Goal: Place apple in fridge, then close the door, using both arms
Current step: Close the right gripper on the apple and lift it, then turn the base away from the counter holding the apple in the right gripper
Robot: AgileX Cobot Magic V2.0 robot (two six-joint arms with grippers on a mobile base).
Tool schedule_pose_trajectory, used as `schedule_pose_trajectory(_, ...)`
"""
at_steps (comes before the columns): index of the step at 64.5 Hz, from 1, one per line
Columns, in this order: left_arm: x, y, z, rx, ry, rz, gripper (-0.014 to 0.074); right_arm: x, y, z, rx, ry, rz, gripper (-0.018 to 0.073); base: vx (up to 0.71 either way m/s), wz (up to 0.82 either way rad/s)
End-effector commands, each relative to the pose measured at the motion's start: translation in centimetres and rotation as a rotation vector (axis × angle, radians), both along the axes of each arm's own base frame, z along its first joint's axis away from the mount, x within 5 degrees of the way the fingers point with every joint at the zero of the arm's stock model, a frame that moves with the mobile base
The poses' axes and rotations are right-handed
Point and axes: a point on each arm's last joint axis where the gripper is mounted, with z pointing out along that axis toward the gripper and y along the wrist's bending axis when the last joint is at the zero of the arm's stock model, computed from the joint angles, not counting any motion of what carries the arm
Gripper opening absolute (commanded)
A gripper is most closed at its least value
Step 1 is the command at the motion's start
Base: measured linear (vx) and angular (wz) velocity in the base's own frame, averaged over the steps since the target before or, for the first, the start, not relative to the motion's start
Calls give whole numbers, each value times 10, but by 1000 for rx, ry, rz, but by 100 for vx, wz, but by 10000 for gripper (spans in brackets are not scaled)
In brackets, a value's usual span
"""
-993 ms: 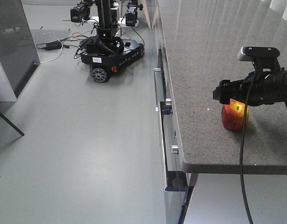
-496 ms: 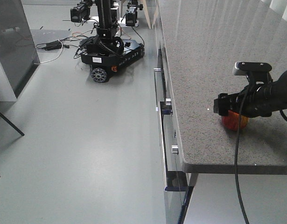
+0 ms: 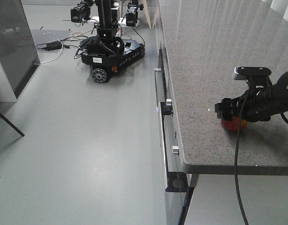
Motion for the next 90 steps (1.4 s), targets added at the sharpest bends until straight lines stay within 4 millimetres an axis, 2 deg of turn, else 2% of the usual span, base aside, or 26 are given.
schedule_pose_trajectory(1, 0, -1, -2, -3, -59, -18, -6, -1, -1, 40, -8, -142, -3, 221, 0, 0)
schedule_pose_trajectory(4, 0, -1, -2, -3, -59, -18, -6, -3, -1, 50, -8, -169, -3, 171, 0, 0)
schedule_pose_trajectory(11, 0, -1, -2, -3, -59, -18, -6, -14, 0, 87, 1, -263, -4, 92, 0, 0)
schedule_pose_trajectory(14, 0, -1, -2, -3, -59, -18, -6, -23, 0, 112, 7, -320, -2, 59, 0, 0)
schedule_pose_trajectory(22, 0, -1, -2, -3, -59, -18, -6, -48, 1, 155, 21, -450, -6, 12, 0, 0)
schedule_pose_trajectory(31, 0, -1, -2, -3, -59, -18, -6, -66, 1, 180, 21, -537, -9, -6, 0, 0)
schedule_pose_trajectory(40, 0, -1, -2, -3, -59, -18, -6, -73, 1, 188, 21, -563, -9, -5, 0, 0)
schedule_pose_trajectory(90, 0, -1, -2, -3, -59, -18, -6, -73, 1, 186, 25, -547, -7, -5, 0, 0)
